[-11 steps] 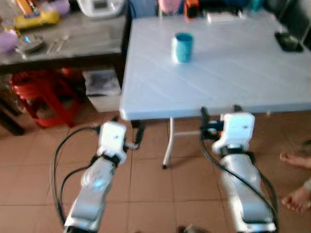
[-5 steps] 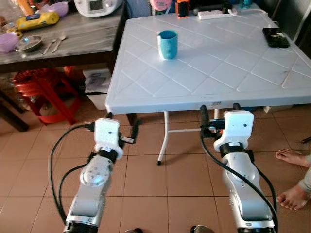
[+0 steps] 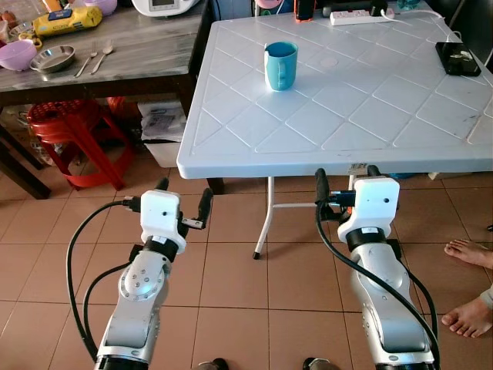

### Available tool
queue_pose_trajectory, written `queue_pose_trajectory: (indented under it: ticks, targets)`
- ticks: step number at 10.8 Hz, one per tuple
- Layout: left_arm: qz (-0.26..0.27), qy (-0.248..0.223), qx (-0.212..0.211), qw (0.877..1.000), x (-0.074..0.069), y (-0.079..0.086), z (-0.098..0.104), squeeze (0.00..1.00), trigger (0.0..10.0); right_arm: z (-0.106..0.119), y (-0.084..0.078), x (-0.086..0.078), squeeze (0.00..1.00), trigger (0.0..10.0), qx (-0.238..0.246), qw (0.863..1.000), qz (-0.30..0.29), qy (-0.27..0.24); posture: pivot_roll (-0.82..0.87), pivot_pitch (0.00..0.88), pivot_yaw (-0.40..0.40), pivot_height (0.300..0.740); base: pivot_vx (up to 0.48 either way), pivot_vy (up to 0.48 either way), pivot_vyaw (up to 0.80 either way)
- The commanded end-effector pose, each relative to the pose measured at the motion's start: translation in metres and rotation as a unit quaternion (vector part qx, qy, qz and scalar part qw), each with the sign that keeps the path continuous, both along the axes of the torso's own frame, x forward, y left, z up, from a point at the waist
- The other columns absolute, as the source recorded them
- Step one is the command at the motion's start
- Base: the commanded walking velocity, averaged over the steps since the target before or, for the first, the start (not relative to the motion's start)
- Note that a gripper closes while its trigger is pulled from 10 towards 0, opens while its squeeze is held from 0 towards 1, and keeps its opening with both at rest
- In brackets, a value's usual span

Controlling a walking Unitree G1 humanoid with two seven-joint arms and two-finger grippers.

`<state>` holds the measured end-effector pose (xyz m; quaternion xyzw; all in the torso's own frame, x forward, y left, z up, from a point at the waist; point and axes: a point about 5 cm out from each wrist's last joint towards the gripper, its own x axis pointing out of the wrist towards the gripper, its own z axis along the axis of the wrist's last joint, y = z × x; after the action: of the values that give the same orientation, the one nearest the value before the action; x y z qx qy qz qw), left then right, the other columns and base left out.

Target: Setting the table

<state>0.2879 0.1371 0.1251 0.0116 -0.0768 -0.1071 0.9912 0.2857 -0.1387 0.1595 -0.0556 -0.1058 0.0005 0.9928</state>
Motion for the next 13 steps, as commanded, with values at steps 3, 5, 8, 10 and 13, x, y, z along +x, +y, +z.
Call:
queue_pose_trajectory:
  ticks: [3,5,8,10,13]
  targets:
    - [-0.038,-0.003,-0.015,0.999,-0.0048,-0.0015,0.003,0.0,10.0,0.0001,0.0026,-0.0016,0.0,10.0,0.003,1.0,0.0,0.0,-0.09,0.178,0.131,0.74,0.201,0.0,0.0]
    - [-0.048,-0.004,-0.021,0.999,-0.0063,-0.0038,0.0037,0.0,10.0,-0.0006,0.0021,-0.002,0.0,10.0,0.003,1.0,-0.001,0.002,-0.09,0.179,0.134,0.74,0.48,0.0,0.0]
    - [-0.056,0.0,-0.024,0.998,-0.0072,-0.0043,0.0035,0.0,10.0,-0.0014,0.0029,-0.0027,0.0,10.0,0.005,1.0,-0.001,0.003,-0.08,0.182,0.137,0.74,0.48,0.0,0.0]
    - [-0.061,0.002,-0.025,0.998,-0.0076,-0.0045,0.0031,0.0,10.0,-0.0018,0.0034,-0.0029,0.0,10.0,0.005,1.0,0.0,0.004,-0.08,0.183,0.139,0.74,0.48,0.0,0.0]
    - [-0.069,0.007,-0.024,0.997,-0.0082,-0.0058,0.0021,0.0,10.0,-0.0027,0.0027,-0.0036,0.0,10.0,0.005,1.0,-0.003,0.005,-0.08,0.185,0.147,0.74,0.48,0.0,0.0]
